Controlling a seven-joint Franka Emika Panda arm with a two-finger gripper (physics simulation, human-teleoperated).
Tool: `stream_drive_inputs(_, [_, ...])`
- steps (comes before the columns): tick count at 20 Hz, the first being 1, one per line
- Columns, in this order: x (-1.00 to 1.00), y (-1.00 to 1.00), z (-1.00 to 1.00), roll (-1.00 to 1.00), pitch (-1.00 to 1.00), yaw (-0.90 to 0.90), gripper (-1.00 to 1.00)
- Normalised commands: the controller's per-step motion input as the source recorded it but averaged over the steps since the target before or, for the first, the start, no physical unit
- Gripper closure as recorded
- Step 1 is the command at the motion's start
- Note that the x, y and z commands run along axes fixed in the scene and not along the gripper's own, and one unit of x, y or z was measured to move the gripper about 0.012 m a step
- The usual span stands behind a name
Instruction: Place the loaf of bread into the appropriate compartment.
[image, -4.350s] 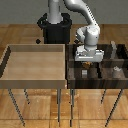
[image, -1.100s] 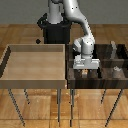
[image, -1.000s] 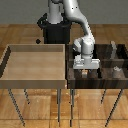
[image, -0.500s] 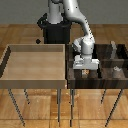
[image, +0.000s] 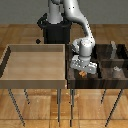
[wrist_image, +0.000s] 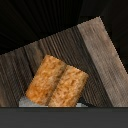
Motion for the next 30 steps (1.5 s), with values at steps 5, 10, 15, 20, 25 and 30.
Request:
stream_drive_inputs(5, [0.00, 0.00, 0.00, 0.00, 0.00, -0.12, 1.00])
stream_drive_inputs(10, [0.00, 0.00, 0.00, 0.00, 0.00, 0.00, 1.00])
stream_drive_inputs(15, [0.00, 0.00, 0.00, 0.00, 0.00, -0.03, 1.00])
stream_drive_inputs(20, [0.00, 0.00, 0.00, 0.00, 0.00, -0.09, 1.00])
stream_drive_inputs(25, [0.00, 0.00, 0.00, 0.00, 0.00, -0.06, 1.00])
stream_drive_inputs(30, [-0.40, 0.00, 0.00, 0.00, 0.00, 0.00, 1.00])
